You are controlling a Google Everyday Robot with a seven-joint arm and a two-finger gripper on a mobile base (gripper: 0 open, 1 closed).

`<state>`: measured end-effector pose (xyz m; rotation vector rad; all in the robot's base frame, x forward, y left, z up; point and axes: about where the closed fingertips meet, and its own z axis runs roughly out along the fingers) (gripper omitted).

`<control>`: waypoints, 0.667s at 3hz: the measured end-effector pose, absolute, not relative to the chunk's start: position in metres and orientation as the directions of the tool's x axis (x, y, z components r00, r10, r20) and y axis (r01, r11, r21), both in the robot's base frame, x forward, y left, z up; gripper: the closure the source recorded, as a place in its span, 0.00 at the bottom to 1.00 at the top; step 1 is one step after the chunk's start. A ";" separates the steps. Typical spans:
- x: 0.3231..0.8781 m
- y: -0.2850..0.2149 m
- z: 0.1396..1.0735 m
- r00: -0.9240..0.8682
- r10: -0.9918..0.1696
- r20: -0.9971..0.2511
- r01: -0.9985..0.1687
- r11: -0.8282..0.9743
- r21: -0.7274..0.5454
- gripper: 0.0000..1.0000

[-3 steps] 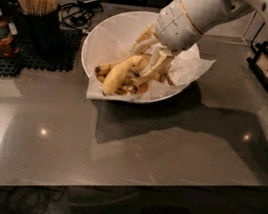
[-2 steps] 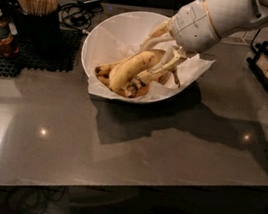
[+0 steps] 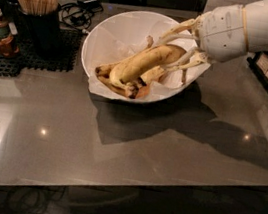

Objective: Pick banana from white bowl

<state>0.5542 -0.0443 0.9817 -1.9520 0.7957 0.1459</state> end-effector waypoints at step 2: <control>0.501 -0.056 1.053 0.833 -0.502 -0.233 -0.406 -0.269 -0.873 1.00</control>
Offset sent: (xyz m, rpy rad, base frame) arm -0.0914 -0.0192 0.1262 -0.0326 -0.3851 -0.0879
